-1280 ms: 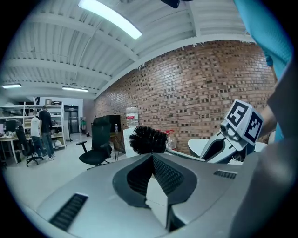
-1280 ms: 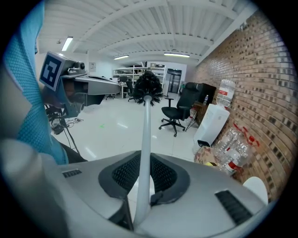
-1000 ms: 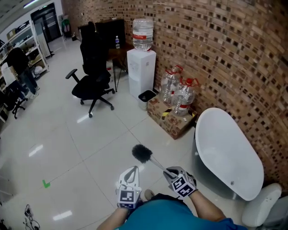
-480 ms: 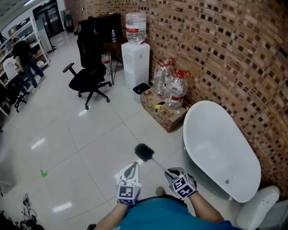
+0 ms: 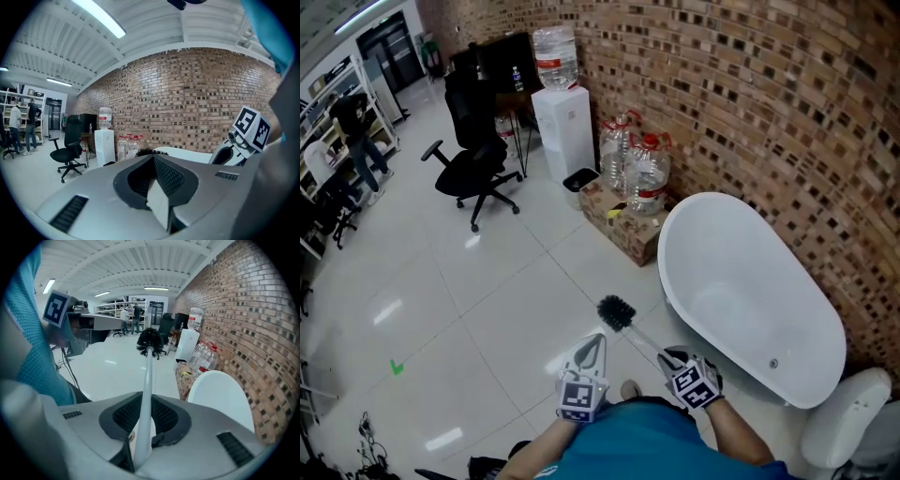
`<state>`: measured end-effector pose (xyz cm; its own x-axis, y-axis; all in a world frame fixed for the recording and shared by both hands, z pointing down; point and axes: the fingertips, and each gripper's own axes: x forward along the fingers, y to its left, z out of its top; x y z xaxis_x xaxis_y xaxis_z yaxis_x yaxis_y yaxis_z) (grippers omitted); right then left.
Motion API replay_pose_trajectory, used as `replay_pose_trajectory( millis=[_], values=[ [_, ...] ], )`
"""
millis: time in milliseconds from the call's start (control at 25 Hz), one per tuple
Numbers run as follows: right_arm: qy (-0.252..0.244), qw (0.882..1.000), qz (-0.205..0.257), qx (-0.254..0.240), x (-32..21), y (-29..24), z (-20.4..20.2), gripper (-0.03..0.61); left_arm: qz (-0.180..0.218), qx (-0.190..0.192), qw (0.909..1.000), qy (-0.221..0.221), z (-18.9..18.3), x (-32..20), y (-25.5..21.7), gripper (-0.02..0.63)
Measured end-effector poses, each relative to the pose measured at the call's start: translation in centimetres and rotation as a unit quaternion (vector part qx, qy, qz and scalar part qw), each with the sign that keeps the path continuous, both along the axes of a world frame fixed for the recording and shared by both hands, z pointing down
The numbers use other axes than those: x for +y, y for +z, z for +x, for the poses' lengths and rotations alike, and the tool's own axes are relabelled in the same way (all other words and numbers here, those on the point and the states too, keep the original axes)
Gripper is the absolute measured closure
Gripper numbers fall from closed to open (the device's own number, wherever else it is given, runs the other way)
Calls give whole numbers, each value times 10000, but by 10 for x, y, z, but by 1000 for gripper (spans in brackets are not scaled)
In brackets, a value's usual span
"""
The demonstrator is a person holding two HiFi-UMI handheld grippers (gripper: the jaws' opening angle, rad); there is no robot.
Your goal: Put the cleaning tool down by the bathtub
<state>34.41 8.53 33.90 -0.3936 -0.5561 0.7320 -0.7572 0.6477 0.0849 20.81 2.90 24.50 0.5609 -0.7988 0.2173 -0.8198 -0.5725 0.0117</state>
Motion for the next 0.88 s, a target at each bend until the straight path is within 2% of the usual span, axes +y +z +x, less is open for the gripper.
replay_pose_trajectory(
  millis=[240, 400, 560, 760, 880],
  values=[
    [215, 9993, -119, 272, 21, -5, 23, 505, 31, 159, 9997, 182, 14, 9, -4, 617],
    [111, 9991, -169, 367, 26, -1, 45, 505, 2, 247, 9997, -36, 22, 12, -5, 617],
    [155, 9994, -226, 223, 27, 13, 75, 505, -39, 58, 9996, -257, 40, 20, 12, 617],
    [-30, 9996, -183, 227, 29, 29, 122, 505, -128, 12, 9984, -548, 78, 30, 35, 617],
    [99, 9995, -248, 173, 42, 43, 142, 505, -334, 12, 9979, -547, 98, 44, 56, 617]
  ],
)
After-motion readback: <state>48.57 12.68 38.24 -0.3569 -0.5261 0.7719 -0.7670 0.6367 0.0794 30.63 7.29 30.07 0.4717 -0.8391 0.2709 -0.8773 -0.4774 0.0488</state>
